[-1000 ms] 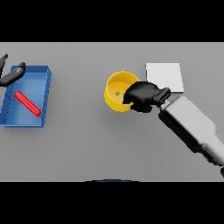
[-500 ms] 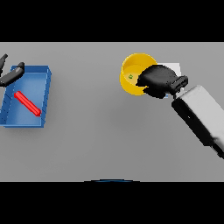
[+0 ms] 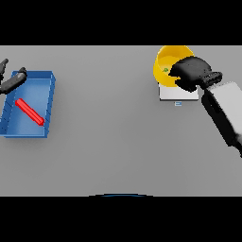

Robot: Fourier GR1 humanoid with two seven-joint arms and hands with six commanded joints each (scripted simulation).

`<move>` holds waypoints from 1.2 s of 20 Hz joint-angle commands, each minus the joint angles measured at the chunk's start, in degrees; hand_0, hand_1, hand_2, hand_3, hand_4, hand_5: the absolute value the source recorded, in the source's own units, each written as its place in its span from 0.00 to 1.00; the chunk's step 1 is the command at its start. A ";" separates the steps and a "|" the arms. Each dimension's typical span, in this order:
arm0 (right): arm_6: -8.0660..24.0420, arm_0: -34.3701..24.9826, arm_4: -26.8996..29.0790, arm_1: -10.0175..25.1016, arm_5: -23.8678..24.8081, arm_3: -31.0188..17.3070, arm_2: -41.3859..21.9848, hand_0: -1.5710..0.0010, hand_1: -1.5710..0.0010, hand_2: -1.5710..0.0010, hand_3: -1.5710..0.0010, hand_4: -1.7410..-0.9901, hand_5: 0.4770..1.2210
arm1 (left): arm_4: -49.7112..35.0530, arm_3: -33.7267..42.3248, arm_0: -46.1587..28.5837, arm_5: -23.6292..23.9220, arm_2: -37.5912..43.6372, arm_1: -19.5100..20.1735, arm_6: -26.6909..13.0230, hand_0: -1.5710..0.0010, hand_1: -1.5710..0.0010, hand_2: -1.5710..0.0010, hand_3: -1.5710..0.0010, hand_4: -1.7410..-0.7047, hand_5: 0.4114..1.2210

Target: Pick up the red beaker and tilt it to pour out 1 green nut into yellow bowl. Pick up the yellow bowl and place it on the metallic measuring scale.

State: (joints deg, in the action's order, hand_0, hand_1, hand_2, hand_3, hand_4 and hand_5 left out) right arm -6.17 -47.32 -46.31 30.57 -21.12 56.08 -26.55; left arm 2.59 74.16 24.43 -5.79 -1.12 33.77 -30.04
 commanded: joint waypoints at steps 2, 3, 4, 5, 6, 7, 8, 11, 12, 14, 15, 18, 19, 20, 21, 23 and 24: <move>-0.76 -0.27 0.03 0.13 1.44 -3.24 0.61 0.00 0.00 0.03 0.26 0.00 1.00 | 0.30 -0.71 0.05 0.12 0.15 0.25 -0.84 1.00 1.00 1.00 1.00 0.85 0.45; -0.96 -0.78 -0.14 -0.39 2.41 -5.56 0.79 0.00 0.00 0.05 0.25 0.00 1.00 | 0.36 -0.35 -0.08 0.13 0.04 0.29 -1.20 1.00 1.00 1.00 1.00 0.85 0.45; -1.39 -0.97 -0.17 -0.90 3.52 -7.62 0.98 0.00 0.00 0.06 0.23 0.00 1.00 | 0.59 -0.63 0.37 0.25 -0.12 0.13 -1.11 1.00 1.00 1.00 1.00 0.85 0.46; -1.79 -1.38 -0.31 -0.95 3.89 -8.74 1.05 0.00 0.00 0.08 0.21 0.00 1.00 | 0.55 -0.68 0.47 0.12 -0.08 0.24 -1.04 1.00 1.00 1.00 1.00 0.85 0.47; -2.03 -1.45 -0.62 -1.24 4.64 -9.71 1.14 0.00 0.00 0.09 0.18 0.00 1.00 | 1.12 -1.26 0.61 0.32 -0.65 -0.24 -1.27 1.00 1.00 1.00 1.00 0.85 0.48; -2.24 -1.20 -0.66 -1.72 4.62 -10.18 1.14 0.00 0.00 0.10 0.16 0.00 1.00 | 1.60 -1.69 0.73 0.40 -0.77 -0.08 -0.91 1.00 1.00 1.00 1.00 0.85 0.48; -2.22 -1.02 -0.81 -2.12 4.78 -10.66 1.30 0.00 0.00 0.11 0.15 0.00 1.00 | 1.58 -1.54 0.66 0.31 -0.78 0.00 -0.73 1.00 1.00 1.00 1.00 0.85 0.49; -3.10 -1.09 -1.36 -2.41 5.81 -13.44 1.98 0.00 0.00 0.12 0.12 0.00 1.00 | 1.35 -1.32 0.86 0.29 -0.66 0.01 -1.35 1.00 1.00 1.00 1.00 0.86 0.49; -2.50 -1.09 -1.65 -2.93 6.18 -14.09 2.09 0.00 0.00 0.12 0.11 0.00 1.00 | 1.29 -1.45 1.05 0.15 -0.51 0.21 -1.44 1.00 1.00 1.00 1.00 0.86 0.48; -2.50 -0.86 -1.73 -3.20 5.92 -14.75 2.19 0.00 0.00 0.12 0.10 0.00 1.00 | 1.30 -1.21 0.65 0.21 -0.82 -0.17 -1.39 1.00 1.00 1.00 1.00 0.86 0.47; -3.32 -1.38 -1.69 -3.26 5.89 -15.74 2.42 0.00 0.00 0.12 0.10 0.00 1.00 | 1.28 -0.80 0.57 0.21 -0.90 -0.19 -1.44 1.00 1.00 1.00 1.00 0.87 0.47; -3.26 -1.83 -1.70 -3.67 5.59 -16.41 2.63 0.00 0.05 0.09 0.21 0.00 1.00 | 1.26 -1.42 1.26 -0.19 -0.66 0.29 -1.63 1.00 1.00 1.00 1.00 0.87 0.45; -2.94 -1.95 -1.63 -3.65 5.06 -16.60 2.89 0.01 0.09 0.15 0.29 0.08 1.00 | 1.37 -1.46 0.87 -0.34 -0.99 0.09 -1.54 1.00 1.00 1.00 1.00 0.87 0.45; -2.62 -2.23 -1.61 -3.59 4.86 -16.89 3.04 0.06 0.18 0.25 0.39 0.14 0.90 | 1.25 -1.10 0.75 -0.30 -0.99 0.01 -1.73 1.00 1.00 1.00 1.00 0.87 0.45; -1.78 -2.08 -0.67 -3.85 4.03 -16.32 3.74 0.15 0.28 0.36 0.48 0.20 0.80 | 1.14 -1.22 1.00 -0.20 -0.94 -0.20 -1.52 1.00 1.00 1.00 1.00 0.87 0.45; -1.23 -1.66 0.69 -4.22 2.69 -16.38 4.68 0.40 0.48 0.55 0.63 0.27 0.66 | 1.18 -1.34 0.53 0.01 -0.86 -0.27 -1.11 1.00 1.00 1.00 1.00 0.87 0.44; -1.47 -1.62 1.14 -4.30 2.37 -16.52 5.01 0.52 0.57 0.63 0.70 0.30 0.60 | 1.21 -1.77 0.42 0.16 -0.82 -0.50 -0.50 1.00 1.00 1.00 1.00 0.87 0.44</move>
State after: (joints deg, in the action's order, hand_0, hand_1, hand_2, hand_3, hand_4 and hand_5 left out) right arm -7.68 -48.93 -45.16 26.27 -18.76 39.56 -21.55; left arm 3.79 72.38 24.83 -5.64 -1.95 33.27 -30.58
